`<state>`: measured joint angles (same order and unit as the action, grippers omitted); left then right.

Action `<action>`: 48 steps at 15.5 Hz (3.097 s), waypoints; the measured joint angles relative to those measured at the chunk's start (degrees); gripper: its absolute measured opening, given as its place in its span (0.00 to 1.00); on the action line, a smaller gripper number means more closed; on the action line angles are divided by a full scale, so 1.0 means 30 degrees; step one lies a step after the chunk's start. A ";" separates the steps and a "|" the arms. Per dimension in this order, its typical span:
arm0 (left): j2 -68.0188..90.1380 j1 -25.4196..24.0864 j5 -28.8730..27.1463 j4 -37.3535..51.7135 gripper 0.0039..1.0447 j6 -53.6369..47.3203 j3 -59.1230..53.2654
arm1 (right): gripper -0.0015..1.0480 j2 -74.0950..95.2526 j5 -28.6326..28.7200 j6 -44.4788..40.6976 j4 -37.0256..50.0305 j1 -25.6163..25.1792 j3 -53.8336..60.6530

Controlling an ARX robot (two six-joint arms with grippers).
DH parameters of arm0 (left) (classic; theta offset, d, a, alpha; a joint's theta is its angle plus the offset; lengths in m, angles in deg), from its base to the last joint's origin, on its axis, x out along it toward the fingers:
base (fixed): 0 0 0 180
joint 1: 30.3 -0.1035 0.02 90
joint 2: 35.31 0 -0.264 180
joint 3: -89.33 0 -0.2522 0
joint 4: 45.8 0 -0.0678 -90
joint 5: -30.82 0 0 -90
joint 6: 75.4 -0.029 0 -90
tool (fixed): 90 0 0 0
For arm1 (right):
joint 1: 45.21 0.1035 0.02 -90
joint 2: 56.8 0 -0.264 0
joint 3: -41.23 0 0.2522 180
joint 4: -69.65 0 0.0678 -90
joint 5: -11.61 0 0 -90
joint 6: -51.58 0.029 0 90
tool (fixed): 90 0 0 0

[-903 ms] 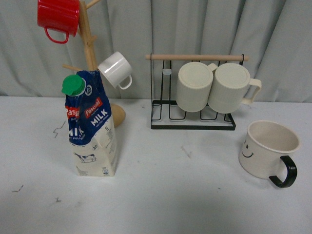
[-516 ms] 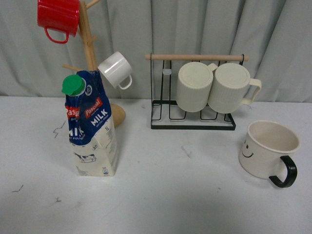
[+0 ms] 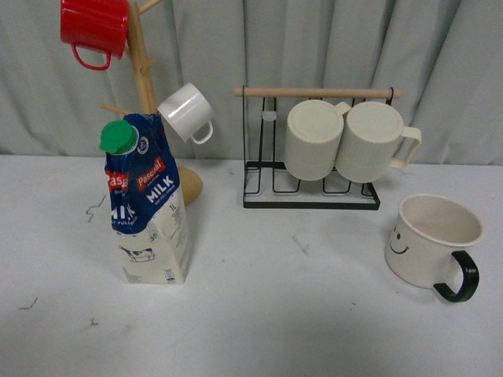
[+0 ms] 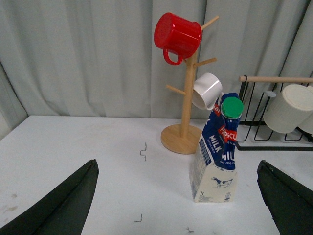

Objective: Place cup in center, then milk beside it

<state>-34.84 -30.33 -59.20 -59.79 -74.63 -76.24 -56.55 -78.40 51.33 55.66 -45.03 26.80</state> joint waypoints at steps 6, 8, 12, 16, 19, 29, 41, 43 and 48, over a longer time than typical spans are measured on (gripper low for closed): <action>0.0000 0.0007 0.0000 0.0000 0.94 0.0000 0.0000 | 0.94 0.0000 0.0000 -0.0007 0.0000 0.0000 0.0000; 0.0000 0.0007 0.0000 0.0000 0.94 0.0000 0.0000 | 0.94 0.1494 0.0379 -0.1035 0.0044 -0.0393 -0.0219; 0.0000 0.0007 0.0000 0.0000 0.94 0.0000 0.0000 | 0.94 1.1519 0.0189 -0.1188 1.0171 -0.1530 -0.2295; 0.0000 0.0007 0.0000 0.0007 0.94 0.0000 0.0000 | 0.94 2.5070 -0.2295 -0.0058 1.5176 -0.1413 -0.9828; 0.0000 0.0007 0.0000 0.0007 0.94 0.0000 0.0000 | 0.94 3.1459 -0.2470 0.1821 1.0907 -0.0401 -1.3559; 0.0000 0.0007 0.0000 0.0000 0.94 0.0000 0.0000 | 0.94 3.6931 -0.2055 0.3672 0.6652 0.0255 -1.6859; 0.0000 0.0007 -0.0007 0.0000 0.94 0.0000 0.0000 | 0.03 3.7354 -0.1705 0.4437 0.6528 0.0233 -1.7070; 0.0000 0.0007 0.0000 0.0000 0.94 0.0000 0.0000 | 0.03 3.6450 -0.1566 0.4626 0.5923 0.0969 -1.6866; 0.0000 0.0007 0.0000 0.0000 0.94 0.0000 0.0000 | 0.03 3.5802 -0.1515 0.5814 0.4153 0.3614 -1.7675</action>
<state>-34.84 -30.31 -59.20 -59.79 -74.63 -76.24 50.86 -82.95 68.77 68.12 -34.19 -26.22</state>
